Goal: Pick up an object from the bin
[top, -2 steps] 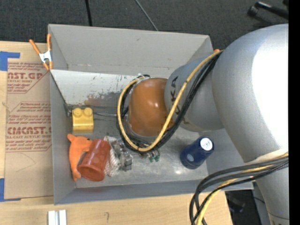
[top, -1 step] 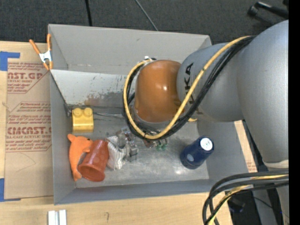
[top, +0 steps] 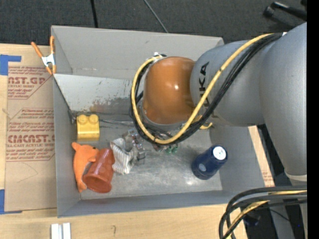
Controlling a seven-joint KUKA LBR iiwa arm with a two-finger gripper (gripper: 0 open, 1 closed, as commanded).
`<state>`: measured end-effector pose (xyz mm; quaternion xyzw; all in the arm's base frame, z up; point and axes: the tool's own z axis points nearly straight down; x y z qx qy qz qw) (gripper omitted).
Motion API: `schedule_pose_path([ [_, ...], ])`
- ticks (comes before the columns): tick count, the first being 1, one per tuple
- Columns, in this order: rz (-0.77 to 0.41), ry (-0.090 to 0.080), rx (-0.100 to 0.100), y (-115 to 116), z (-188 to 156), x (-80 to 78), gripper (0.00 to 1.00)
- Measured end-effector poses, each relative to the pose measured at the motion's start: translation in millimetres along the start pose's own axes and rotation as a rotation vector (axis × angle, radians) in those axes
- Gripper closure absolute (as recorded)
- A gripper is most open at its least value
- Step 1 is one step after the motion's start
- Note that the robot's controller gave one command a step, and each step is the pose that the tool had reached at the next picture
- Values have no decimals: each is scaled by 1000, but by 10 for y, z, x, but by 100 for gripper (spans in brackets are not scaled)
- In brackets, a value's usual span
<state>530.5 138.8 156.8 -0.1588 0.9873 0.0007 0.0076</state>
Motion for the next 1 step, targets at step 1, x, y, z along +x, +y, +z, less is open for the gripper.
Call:
schedule_pose_path([
  [1,-53,13,-1,-392,-1731,-122,100],
])
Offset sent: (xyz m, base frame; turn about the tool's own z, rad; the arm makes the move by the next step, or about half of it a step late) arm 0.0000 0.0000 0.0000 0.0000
